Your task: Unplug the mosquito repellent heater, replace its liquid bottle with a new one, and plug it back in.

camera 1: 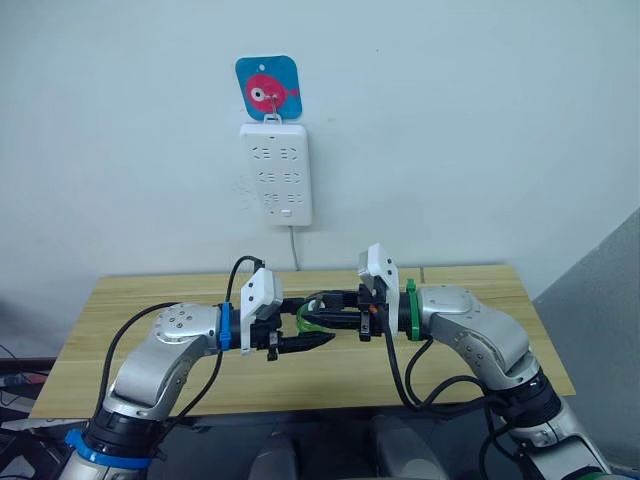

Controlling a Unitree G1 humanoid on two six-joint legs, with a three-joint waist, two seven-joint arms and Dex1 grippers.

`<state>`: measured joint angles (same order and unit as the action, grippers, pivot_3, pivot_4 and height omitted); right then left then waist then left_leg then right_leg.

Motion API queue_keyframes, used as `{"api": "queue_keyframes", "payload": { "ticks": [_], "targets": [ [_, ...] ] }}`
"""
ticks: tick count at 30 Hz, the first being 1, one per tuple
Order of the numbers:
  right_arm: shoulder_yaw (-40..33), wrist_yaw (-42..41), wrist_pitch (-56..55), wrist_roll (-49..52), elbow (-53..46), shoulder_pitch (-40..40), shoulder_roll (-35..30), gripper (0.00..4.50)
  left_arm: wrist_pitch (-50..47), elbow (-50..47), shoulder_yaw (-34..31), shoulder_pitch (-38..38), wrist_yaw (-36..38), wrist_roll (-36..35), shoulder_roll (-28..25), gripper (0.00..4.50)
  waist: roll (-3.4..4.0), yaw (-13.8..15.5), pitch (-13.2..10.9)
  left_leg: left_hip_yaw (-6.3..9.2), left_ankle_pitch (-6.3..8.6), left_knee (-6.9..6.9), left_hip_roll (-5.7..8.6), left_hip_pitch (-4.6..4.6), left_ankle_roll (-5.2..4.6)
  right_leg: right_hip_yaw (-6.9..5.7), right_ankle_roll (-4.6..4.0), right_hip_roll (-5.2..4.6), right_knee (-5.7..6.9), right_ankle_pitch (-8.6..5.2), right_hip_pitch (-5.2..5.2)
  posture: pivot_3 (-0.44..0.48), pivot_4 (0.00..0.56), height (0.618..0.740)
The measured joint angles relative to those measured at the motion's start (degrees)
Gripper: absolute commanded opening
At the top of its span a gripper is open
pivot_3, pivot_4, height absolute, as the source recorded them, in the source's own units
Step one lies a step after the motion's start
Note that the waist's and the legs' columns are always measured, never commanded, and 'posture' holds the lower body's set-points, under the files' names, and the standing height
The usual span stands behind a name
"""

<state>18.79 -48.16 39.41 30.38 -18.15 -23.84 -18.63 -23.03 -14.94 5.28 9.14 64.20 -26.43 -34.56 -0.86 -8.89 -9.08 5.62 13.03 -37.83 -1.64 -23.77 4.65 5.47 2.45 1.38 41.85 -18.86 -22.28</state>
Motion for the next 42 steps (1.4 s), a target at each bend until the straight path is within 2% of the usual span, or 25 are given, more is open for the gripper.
{"api": "queue_keyframes", "payload": {
  "ticks": [2, 3, 8, 10, 16, 20, 25, 33, 42],
  "targets": [
    [-0.4, 0.0, 0.0, 0.1, 0.0, -0.4, 0.4, 0.83, -0.5, 0.0, -0.6, 0.2, 0.0, -1.0, 0.0, 2.39, 0.0, -0.2, 0.0, 0.01, 0.0, 0.0, 0.0, 0.0, 0.0, -0.01, 0.0, 0.0, 0.0, 0.0, 0.0, -0.173, 0.084, 0.692],
    [-0.9, 0.1, 0.0, 0.1, 0.0, -0.6, 0.5, 0.83, -0.7, 0.0, -1.1, 0.4, 0.0, -1.7, 0.3, 3.11, -0.01, -0.4, 0.0, 0.02, 0.0, 0.0, -0.01, 0.0, 0.0, -0.02, 0.0, 0.0, 0.0, 0.0, 0.0, -0.173, 0.084, 0.692],
    [-2.8, 0.8, 0.6, 0.5, 0.0, -1.3, 0.4, 0.83, -0.8, 0.1, -1.4, 2.4, -0.9, -2.8, 1.0, 4.47, -0.08, -0.8, 0.1, 0.02, 0.0, 0.0, 0.02, -0.02, 0.0, -0.02, 0.01, -0.02, -0.01, 0.01, 0.0, -0.192, 0.067, 0.692],
    [-4.8, 1.0, 1.9, 2.0, -0.3, -1.4, -0.4, 0.83, -2.1, 0.1, -1.9, 2.8, -1.4, -3.5, 1.0, 4.5, -0.09, -0.9, 0.1, 0.02, 0.0, 0.0, 0.01, -0.02, 0.0, -0.02, 0.01, -0.02, -0.01, 0.01, 0.0, -0.195, 0.06, 0.692],
    [-15.4, 6.0, 9.4, 11.3, -2.5, -1.4, -0.8, 0.83, -15.1, 0.1, -6.6, 3.7, -5.9, -13.4, 1.1, 4.5, -0.21, -1.8, 0.3, 0.17, 0.0, -0.03, 0.02, -0.09, 0.0, -0.16, 0.01, -0.03, 0.0, 0.01, 0.0, -0.194, 0.035, 0.692],
    [-22.2, 12.5, 15.8, 21.5, -3.7, -1.4, 1.6, 0.83, -24.2, -0.4, -9.6, 6.7, -11.5, -21.3, 3.3, 4.5, -0.3, -2.4, 0.8, 0.23, 0.0, -0.01, 0.03, -0.11, 0.01, -0.2, 0.01, -0.03, 0.01, 0.01, 0.0, -0.196, 0.023, 0.692],
    [-28.0, 23.2, 19.0, 33.3, -4.0, -0.8, 7.0, 0.83, -29.0, -0.7, -11.1, 9.0, -17.1, -27.5, 6.6, 4.5, -0.3, -2.6, 1.7, 0.27, 0.0, -0.01, 0.02, -0.12, 0.01, -0.22, 0.0, -0.02, 0.03, 0.01, 0.0, -0.189, 0.006, 0.692],
    [-30.6, 38.1, 18.2, 47.2, -3.3, 0.5, 11.3, 0.83, -32.2, -2.0, -15.6, 13.6, -27.6, -38.8, 11.9, 4.5, -0.25, -2.5, 2.9, 0.22, 0.0, -0.01, 0.05, -0.11, 0.0, -0.17, 0.0, -0.03, 0.03, 0.01, 0.0, -0.174, 0.0, 0.692],
    [-30.0, 45.4, 14.8, 56.8, -2.0, 0.6, 12.0, 0.83, -33.2, -2.8, -16.1, 13.7, -33.6, -45.6, 12.3, 4.5, -0.06, -2.4, 3.4, 0.2, 0.0, -0.02, 0.07, -0.1, 0.0, -0.16, 0.0, -0.01, 0.03, 0.01, 0.01, -0.173, 0.0, 0.692]
  ]
}}
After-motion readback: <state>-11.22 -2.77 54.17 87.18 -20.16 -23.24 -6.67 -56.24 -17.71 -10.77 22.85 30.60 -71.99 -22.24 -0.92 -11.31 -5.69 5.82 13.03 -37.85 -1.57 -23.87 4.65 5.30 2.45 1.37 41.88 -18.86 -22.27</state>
